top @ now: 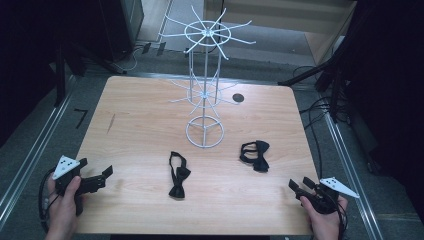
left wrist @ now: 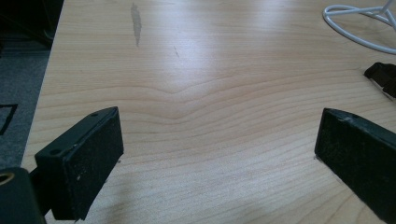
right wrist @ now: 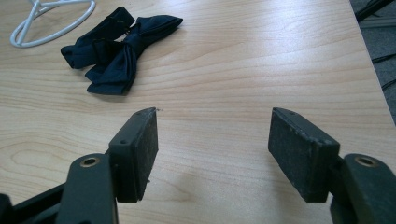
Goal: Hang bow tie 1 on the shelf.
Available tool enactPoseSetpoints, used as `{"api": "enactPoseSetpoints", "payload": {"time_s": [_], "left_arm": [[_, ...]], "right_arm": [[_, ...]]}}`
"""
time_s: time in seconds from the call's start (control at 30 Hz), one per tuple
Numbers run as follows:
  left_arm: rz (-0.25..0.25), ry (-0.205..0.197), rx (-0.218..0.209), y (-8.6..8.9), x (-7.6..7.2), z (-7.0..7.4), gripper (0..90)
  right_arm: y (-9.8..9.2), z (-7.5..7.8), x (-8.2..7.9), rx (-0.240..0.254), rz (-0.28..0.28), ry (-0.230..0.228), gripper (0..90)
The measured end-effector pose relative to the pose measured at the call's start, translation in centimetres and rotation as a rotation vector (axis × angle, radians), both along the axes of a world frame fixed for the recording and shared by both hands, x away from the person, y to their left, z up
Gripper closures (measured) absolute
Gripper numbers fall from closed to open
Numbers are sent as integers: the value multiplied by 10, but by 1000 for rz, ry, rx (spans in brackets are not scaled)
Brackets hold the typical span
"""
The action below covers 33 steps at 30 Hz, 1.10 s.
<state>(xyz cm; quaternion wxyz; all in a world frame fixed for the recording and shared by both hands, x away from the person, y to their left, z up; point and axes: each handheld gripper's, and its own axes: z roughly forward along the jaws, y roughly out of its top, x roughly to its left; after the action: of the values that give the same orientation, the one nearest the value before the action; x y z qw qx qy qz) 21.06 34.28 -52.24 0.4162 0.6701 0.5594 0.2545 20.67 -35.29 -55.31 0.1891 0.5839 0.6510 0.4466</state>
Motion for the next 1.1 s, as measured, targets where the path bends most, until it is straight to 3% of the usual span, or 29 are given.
{"api": "enactPoseSetpoints", "payload": {"time_s": [0.37,0.7,1.1], "left_arm": [[-3,-2,-3,0,0,0,15],[0,-4,1,0,-1,0,15],[-1,-3,1,0,-1,0,15]], "right_arm": [[6,5,-1,-10,-9,-38,364],[13,11,-1,27,-21,-53,422],[26,20,7,28,-14,-78,429]]}}
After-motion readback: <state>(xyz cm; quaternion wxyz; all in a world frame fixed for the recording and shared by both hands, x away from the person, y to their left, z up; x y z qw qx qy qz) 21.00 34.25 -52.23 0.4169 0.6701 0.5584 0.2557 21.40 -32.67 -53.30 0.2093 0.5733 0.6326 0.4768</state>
